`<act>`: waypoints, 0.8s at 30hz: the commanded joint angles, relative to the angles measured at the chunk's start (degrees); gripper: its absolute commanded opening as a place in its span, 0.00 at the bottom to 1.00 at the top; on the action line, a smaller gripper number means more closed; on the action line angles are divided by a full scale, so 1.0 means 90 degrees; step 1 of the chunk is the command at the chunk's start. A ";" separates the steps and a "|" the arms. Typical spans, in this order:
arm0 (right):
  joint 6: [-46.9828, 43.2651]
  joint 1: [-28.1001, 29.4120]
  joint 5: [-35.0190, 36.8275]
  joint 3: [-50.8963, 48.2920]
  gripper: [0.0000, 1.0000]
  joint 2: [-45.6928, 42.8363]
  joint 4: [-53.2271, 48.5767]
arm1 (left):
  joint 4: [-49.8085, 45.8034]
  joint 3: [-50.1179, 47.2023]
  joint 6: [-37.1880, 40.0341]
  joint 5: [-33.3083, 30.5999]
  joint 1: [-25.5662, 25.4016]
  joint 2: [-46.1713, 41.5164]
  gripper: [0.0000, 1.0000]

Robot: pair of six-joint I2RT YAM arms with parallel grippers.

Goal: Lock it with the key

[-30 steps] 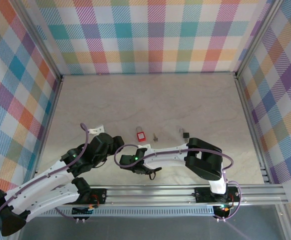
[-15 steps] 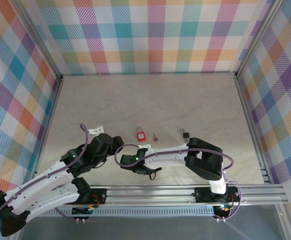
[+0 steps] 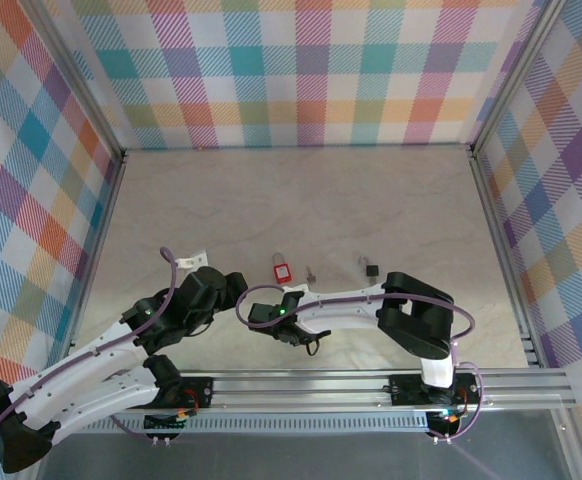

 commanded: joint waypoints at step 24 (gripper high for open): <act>0.0123 -0.0532 -0.0976 -0.1131 0.19 -0.1009 0.0387 | -0.0056 0.0209 0.0222 -0.0091 -0.0068 0.0014 0.67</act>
